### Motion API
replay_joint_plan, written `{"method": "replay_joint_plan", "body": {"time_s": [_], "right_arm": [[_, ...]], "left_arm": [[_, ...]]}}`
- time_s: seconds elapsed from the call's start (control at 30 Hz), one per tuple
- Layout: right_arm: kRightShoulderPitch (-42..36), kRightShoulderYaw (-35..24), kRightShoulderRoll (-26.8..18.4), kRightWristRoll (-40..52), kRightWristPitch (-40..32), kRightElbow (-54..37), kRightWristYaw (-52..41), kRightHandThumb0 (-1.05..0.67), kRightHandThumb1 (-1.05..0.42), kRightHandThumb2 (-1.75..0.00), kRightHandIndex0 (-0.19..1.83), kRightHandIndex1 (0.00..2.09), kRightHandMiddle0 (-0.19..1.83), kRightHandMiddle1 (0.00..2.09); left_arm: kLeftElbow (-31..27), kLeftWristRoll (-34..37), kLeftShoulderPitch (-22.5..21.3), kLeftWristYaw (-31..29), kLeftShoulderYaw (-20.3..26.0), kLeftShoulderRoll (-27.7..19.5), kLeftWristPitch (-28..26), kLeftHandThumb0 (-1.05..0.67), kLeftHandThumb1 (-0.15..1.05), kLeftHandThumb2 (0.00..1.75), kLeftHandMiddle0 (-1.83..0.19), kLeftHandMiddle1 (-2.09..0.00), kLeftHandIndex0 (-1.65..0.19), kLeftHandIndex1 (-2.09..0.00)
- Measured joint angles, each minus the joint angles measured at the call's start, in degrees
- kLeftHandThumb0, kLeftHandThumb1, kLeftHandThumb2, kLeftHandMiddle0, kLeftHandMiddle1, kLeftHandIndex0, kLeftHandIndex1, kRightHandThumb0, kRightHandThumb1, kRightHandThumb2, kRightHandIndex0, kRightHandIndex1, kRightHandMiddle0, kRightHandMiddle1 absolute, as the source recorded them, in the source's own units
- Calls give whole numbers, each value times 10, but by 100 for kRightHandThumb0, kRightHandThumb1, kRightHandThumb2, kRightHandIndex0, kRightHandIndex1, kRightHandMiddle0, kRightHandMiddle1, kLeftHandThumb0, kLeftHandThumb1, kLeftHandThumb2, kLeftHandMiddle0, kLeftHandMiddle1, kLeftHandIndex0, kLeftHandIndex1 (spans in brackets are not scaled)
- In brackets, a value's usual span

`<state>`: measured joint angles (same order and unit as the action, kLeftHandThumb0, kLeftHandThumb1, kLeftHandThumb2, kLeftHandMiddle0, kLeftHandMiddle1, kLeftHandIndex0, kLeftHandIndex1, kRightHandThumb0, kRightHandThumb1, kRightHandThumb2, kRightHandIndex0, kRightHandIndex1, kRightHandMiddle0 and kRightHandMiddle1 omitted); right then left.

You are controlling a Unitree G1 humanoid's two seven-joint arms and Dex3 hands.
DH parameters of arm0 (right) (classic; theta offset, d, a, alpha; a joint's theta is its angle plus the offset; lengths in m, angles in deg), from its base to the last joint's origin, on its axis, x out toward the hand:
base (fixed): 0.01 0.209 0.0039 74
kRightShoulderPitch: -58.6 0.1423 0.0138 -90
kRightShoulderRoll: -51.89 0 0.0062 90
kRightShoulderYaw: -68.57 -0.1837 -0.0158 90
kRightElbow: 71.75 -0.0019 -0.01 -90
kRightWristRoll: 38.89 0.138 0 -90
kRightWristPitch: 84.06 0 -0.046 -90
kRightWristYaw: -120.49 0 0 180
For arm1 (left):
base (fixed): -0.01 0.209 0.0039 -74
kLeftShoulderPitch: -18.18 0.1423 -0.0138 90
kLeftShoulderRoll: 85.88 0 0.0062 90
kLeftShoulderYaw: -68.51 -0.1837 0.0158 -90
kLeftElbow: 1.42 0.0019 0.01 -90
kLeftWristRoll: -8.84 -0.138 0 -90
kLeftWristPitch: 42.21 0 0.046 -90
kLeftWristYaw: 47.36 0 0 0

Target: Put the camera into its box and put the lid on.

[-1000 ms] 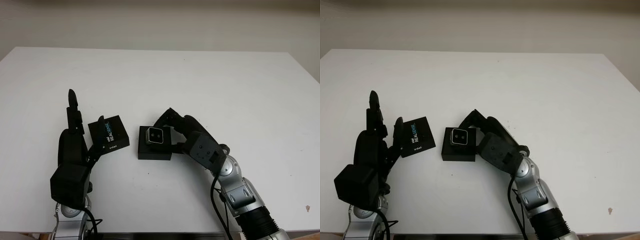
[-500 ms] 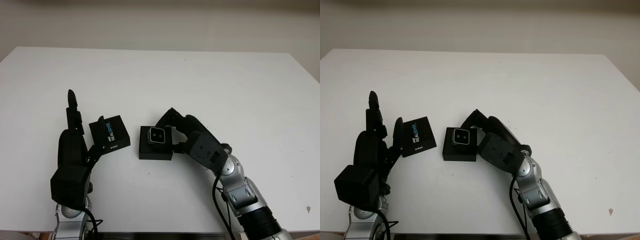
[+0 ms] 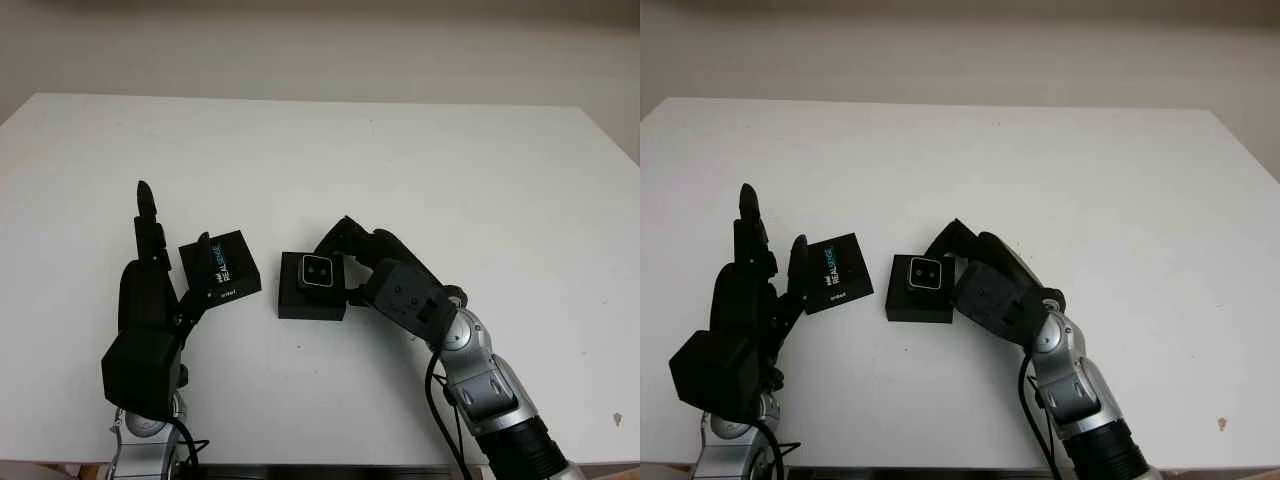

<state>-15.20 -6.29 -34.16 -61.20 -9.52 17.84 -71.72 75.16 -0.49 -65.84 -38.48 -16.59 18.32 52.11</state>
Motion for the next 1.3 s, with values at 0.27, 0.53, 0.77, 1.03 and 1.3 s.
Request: {"method": "replay_joint_plan", "body": {"time_s": [0.27, 0.53, 0.77, 1.03, 1.3], "right_arm": [[-1, 2, -2, -13, -13, -14, -5, -29, -104, -6, 42, 8, 31, 209], [0, 4, -6, -26, -27, -27, -17, -31, -104, -6, 43, 8, 31, 209], [-4, 8, -11, -38, -27, -39, -20, -45, -97, -4, 32, 3, 15, 178], [-25, 22, -55, -55, 26, -58, -36, -56, -94, -5, 9, 2, 1, 87], [-36, 23, -62, -61, 32, -67, -37, -52, -92, -5, 4, 1, -4, 85]], "left_arm": [[0, -1, 0, 0, -3, 1, 1, -65, 105, 55, 14, -5, 17, -5], [0, 1, 6, 4, -4, 10, 1, -66, 105, 53, 13, -6, 16, -5], [0, 1, 10, 4, -4, 12, 1, -65, 105, 53, 13, -6, 16, -5], [-1, 7, 11, 4, -4, 13, 1, -65, 105, 52, 13, -5, 16, -5], [-12, 6, 15, 4, -10, 18, 0, -65, 105, 51, 13, -6, 16, -6]]}}
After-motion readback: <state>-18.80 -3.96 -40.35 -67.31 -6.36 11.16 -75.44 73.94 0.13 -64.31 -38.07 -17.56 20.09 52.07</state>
